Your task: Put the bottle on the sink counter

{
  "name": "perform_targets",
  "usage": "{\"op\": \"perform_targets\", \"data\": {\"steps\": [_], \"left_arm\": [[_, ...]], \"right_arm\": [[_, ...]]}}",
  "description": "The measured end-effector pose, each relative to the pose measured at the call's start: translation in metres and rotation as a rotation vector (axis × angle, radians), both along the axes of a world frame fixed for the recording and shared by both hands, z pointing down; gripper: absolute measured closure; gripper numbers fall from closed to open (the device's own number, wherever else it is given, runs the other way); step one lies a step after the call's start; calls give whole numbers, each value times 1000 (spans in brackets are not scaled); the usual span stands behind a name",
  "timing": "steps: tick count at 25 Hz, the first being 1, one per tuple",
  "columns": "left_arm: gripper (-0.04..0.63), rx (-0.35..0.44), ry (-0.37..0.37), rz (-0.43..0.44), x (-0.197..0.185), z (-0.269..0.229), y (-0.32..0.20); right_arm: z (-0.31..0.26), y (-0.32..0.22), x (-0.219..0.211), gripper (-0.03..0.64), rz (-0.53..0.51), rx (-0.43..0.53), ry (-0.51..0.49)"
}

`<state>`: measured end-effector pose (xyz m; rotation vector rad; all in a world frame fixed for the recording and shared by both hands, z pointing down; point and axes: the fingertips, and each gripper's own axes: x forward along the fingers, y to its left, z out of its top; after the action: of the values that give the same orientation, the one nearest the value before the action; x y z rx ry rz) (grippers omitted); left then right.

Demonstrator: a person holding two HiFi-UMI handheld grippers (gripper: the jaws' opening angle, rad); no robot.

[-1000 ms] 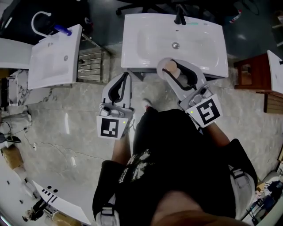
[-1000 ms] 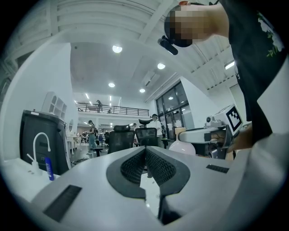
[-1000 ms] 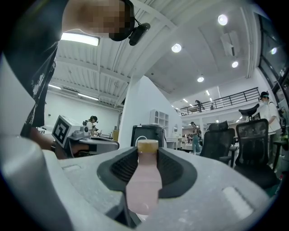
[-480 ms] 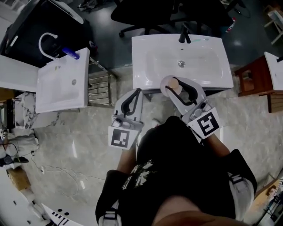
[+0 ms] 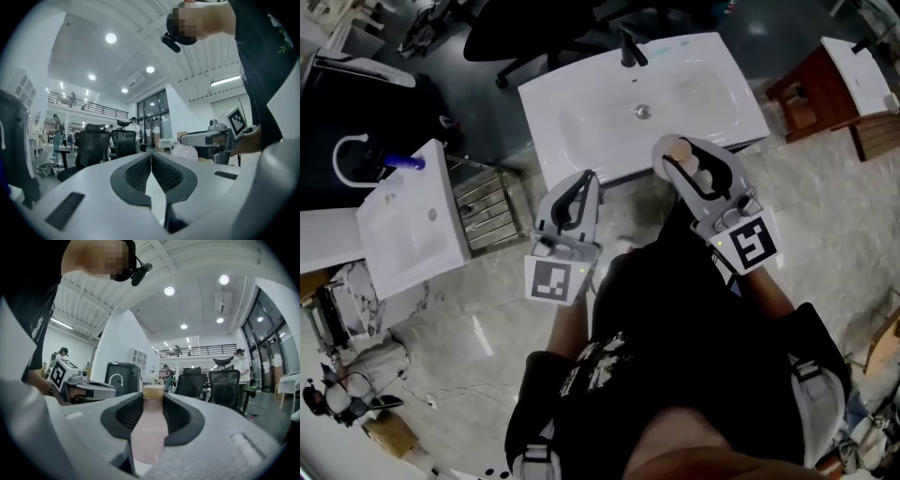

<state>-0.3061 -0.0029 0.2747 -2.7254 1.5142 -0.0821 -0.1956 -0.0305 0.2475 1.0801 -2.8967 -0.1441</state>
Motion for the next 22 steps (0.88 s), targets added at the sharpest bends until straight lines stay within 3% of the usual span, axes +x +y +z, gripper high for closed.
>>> {"op": "perform_targets", "data": {"steps": [6,9,11,19,22], "left_arm": [[580,23,-7,51,64,-2,-61],[580,-4,-53,61,94,10,-96],[580,-13,-45,49,105,11,-127],[580,-25,-25,98,195,17,-235],[580,-78,-30,128,226,36,-266]], "right_arm": [[13,-67,71,492,78,-14,5],[19,-106,102,492,86,13,15],[24,-134,116,492,89,12,22],[60,-251,198,492,107,-65,67],[74,-291,215,492,91,-109,94]]}}
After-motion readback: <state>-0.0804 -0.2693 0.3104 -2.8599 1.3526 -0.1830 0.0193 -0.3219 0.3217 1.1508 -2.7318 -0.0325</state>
